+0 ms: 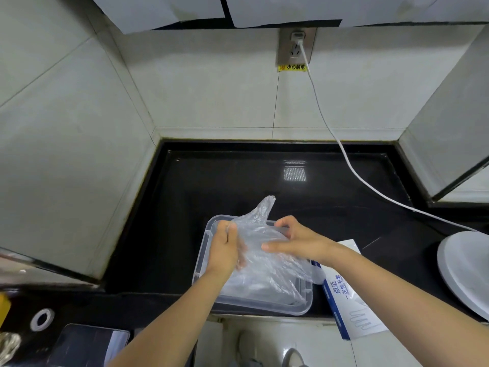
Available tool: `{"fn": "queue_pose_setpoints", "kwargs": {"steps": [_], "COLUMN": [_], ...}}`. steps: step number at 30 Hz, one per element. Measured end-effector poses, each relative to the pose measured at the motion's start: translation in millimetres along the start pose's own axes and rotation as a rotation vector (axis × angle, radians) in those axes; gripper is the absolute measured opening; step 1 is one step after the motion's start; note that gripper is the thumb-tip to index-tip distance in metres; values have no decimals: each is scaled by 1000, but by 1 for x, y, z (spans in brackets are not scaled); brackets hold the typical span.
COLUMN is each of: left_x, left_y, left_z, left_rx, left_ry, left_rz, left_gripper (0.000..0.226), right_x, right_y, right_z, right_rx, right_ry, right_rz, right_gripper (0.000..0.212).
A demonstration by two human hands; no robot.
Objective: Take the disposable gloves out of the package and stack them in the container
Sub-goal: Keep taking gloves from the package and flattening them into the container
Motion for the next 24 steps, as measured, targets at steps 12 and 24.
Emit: {"fn": "queue_pose_setpoints", "kwargs": {"steps": [12, 24], "left_x": [-1, -5], "left_y": [-16, 1], "left_z": [7, -1], "left_rx": [-658, -986], "left_ry": [196, 190], "left_rz": [151, 58], "left_gripper": [21, 32], "right_x": [15, -5], "right_y": [-6, 46], "right_z": [12, -22], "right_rx": [58, 455], "right_ry": [87, -309], "right_rz": [-163, 117], "right_gripper": [55, 24]}}
Point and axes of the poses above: each hand's wrist, its own x-axis away from the middle knuckle, its own y-axis out of the palm, z = x × y, the point moved 8 cm from there along -x, towards the middle knuckle, and after that the axes turned 3 degrees about z, right-handed, at the moved point
